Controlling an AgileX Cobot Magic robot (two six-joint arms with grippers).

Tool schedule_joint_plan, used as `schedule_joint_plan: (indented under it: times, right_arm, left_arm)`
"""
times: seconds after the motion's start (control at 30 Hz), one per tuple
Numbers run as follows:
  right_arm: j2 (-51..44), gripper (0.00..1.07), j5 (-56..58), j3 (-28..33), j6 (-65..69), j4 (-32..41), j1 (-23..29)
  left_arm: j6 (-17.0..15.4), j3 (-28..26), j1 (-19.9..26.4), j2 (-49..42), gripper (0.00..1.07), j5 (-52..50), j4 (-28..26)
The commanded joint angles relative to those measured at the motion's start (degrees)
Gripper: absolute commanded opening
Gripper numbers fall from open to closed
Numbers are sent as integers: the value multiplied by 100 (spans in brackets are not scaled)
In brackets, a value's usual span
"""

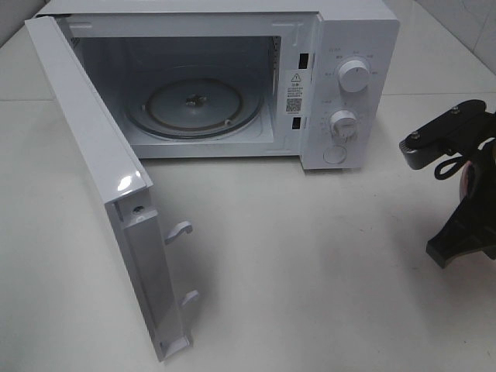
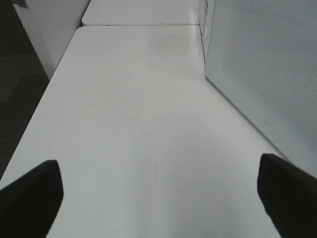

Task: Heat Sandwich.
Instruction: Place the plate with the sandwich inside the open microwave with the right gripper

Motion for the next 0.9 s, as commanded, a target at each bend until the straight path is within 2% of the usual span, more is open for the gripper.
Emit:
schedule_joint_plan:
  times: [0.03,0.9]
  right_arm:
    - [-109,0,252,29,-80,-126,275]
    - [-160,0,796,29,-115,178,2464]
  left_arm:
    - [-23,6,0,-166,99,-34,0]
    - [-23,6,0,-166,99,-34,0]
